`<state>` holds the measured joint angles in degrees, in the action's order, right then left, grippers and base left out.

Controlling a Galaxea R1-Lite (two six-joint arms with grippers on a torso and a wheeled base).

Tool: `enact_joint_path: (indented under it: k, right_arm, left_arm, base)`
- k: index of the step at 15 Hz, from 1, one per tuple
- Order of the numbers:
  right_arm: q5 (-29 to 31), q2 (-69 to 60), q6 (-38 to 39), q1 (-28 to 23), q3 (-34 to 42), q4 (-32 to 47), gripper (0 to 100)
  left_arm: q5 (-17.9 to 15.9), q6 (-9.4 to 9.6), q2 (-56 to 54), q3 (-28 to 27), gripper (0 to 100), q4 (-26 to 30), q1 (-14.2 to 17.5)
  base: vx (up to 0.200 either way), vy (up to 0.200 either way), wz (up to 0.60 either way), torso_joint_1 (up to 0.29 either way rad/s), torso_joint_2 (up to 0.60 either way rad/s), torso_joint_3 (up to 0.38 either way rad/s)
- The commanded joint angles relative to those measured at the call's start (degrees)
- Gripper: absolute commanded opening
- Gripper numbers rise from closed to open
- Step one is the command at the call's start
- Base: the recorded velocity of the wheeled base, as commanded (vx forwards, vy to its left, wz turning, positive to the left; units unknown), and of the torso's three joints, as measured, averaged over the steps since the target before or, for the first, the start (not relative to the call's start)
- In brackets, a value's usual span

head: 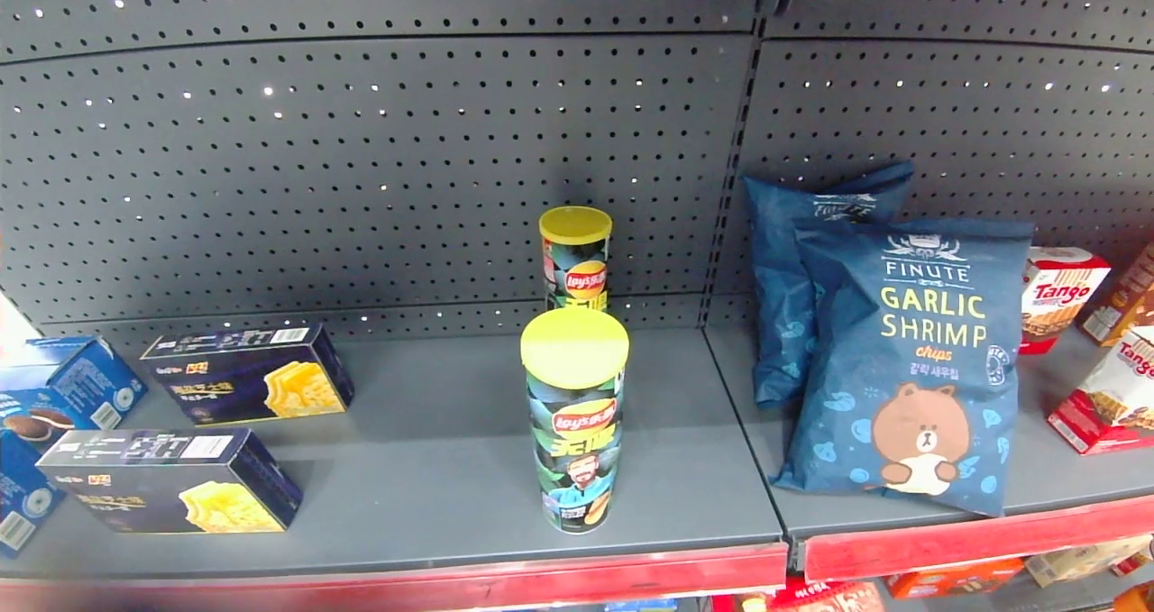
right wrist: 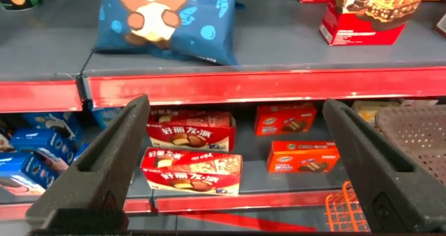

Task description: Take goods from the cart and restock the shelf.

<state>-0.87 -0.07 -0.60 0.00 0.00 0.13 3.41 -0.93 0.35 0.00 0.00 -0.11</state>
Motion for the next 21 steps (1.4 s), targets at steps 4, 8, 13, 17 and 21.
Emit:
enact_joint_path:
  k: [4,8,13,17,21]
  right_arm:
    - [0.0,0.1,0.0,0.0,0.0,0.0,100]
    - [0.0,0.1,0.0,0.0,0.0,0.0,100]
    - [0.0,0.1,0.0,0.0,0.0,0.0,100]
    - [0.0,0.1,0.0,0.0,0.0,0.0,100]
    - [0.0,0.1,0.0,0.0,0.0,0.0,100]
  left_arm:
    - [0.0,-0.13,0.1,0.0,100,0.0,0.0]
    - [0.0,0.05,0.1,0.0,100,0.0,0.0]
    - [0.0,-0.13,0.1,0.0,100,0.0,0.0]
    - [0.1,-0.22,0.1,0.0,100,0.0,0.0]
    - [0.1,-0.22,0.1,0.0,100,0.0,0.0]
  base:
    - [0.000,0.000,0.00,0.000,0.00,0.000]
    - [0.000,0.000,0.00,0.000,0.00,0.000]
    - [0.000,0.000,0.12,0.000,0.00,0.000]
    - [0.000,0.000,0.00,0.000,0.00,0.000]
    - [0.000,0.000,0.00,0.000,0.00,0.000]
